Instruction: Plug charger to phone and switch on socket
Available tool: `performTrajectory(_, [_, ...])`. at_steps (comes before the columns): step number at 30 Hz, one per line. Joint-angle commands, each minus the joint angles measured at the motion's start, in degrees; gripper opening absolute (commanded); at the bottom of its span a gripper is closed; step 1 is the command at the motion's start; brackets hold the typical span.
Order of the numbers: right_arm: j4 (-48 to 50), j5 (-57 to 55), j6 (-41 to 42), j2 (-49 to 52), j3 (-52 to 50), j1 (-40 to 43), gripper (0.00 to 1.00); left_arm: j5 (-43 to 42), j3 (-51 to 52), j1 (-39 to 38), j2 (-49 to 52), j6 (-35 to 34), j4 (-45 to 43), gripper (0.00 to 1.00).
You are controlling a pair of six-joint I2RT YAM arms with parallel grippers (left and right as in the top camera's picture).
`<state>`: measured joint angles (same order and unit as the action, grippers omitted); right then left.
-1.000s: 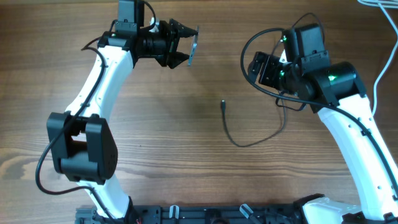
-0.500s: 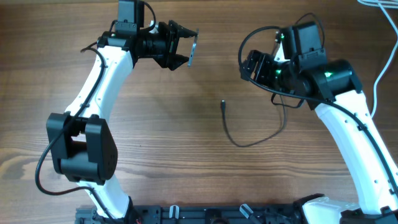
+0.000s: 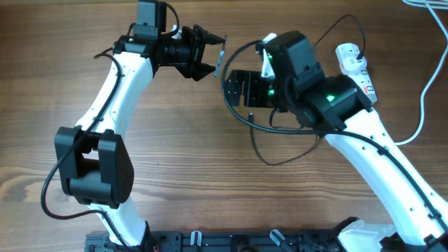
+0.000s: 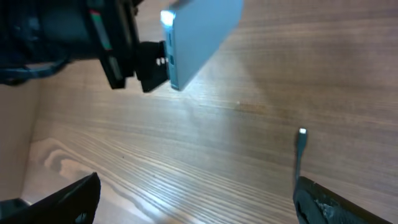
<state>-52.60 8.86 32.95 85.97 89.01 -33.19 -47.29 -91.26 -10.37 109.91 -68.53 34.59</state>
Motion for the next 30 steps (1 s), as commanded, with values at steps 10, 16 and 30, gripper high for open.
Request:
performTrajectory(10, [-6.6, -18.05, 8.72, 14.32, 15.02, -4.83, 0.99, 1.79, -1.44, -3.78, -2.45, -1.4, 0.72, 0.72])
performTrajectory(16, [-6.56, -24.44, 15.96, 17.03, 15.02, -6.75, 0.99, 1.79, -1.44, -3.78, -2.45, -1.38, 1.55, 0.73])
performTrajectory(30, [-5.51, -27.98, 18.03, 18.53, 14.51, -6.95, 0.9, 1.79, -1.44, -3.78, -2.45, -1.4, 2.51, 0.73])
